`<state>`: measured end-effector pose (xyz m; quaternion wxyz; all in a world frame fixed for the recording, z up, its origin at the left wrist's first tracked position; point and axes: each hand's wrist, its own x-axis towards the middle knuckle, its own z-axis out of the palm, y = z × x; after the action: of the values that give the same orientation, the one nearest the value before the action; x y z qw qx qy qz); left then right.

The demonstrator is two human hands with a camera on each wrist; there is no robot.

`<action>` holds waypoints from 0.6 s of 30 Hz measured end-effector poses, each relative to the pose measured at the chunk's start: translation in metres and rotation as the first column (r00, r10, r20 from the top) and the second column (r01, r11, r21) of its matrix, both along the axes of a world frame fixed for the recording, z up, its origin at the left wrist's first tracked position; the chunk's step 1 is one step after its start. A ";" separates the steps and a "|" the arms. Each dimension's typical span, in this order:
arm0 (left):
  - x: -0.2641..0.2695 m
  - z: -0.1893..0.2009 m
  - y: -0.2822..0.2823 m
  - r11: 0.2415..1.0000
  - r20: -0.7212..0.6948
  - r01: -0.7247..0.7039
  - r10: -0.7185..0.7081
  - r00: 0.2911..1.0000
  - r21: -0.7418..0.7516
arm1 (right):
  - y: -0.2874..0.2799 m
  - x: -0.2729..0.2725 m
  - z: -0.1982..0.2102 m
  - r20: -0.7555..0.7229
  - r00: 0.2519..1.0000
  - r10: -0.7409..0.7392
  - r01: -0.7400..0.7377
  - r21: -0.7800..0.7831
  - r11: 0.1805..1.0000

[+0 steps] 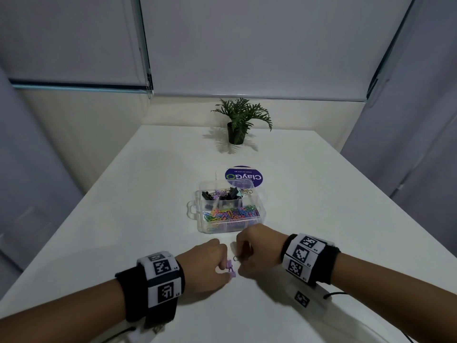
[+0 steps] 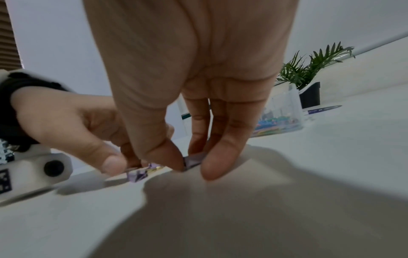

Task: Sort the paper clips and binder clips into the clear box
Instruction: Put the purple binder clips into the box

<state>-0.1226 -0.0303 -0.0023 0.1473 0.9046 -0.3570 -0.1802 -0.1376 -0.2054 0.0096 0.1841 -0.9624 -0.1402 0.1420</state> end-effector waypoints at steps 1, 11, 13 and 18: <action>-0.001 0.001 -0.001 1.000 -0.011 -0.018 0.018 1.000 -0.019 | -0.001 0.000 0.001 -0.002 1.000 -0.008 0.008 -0.008 1.000; 0.002 0.002 -0.013 0.997 -0.019 0.070 -0.070 0.997 0.022 | -0.017 0.043 0.048 0.155 0.977 -0.144 0.133 0.078 0.988; 0.005 0.003 -0.013 0.996 -0.022 0.081 -0.081 0.997 0.027 | -0.023 0.058 0.055 0.169 0.959 -0.227 0.204 0.146 0.968; 0.004 0.005 -0.015 0.990 0.026 0.095 -0.099 0.995 0.106 | -0.037 0.097 0.052 0.216 0.890 -0.402 0.355 0.226 0.907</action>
<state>-0.1190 -0.0457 0.0027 0.0850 0.8954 -0.3929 -0.1916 -0.0409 -0.2419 0.0619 0.2749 -0.9607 0.0155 -0.0360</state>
